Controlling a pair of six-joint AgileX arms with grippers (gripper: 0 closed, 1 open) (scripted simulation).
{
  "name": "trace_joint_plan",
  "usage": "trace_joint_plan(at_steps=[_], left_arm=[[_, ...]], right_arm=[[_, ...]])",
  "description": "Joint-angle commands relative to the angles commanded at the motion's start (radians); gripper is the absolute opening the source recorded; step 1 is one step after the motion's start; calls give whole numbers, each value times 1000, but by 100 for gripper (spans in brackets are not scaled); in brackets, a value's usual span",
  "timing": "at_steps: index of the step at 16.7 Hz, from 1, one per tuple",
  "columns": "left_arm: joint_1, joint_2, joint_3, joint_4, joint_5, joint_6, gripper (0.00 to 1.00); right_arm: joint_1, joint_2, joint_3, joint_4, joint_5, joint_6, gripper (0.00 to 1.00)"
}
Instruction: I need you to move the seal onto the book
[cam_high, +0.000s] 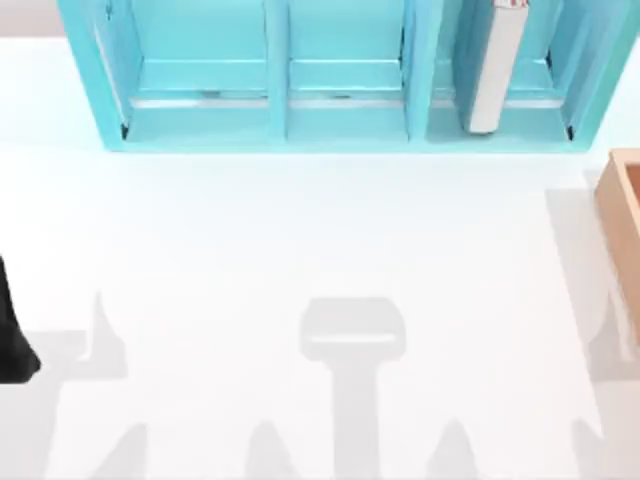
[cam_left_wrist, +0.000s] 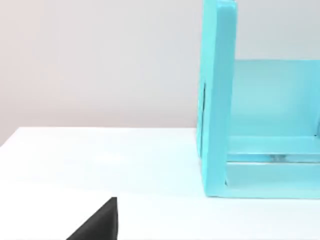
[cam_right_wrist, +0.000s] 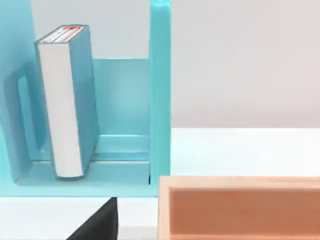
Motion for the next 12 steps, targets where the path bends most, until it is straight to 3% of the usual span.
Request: trace_joint_plan(at_steps=[6,12], left_arm=[[0,0,0,0,0,0,100],[0,0,0,0,0,0,100]], right_arm=[[23,104,64,85,35,2,100],[128,571,257,356,149,11,100]])
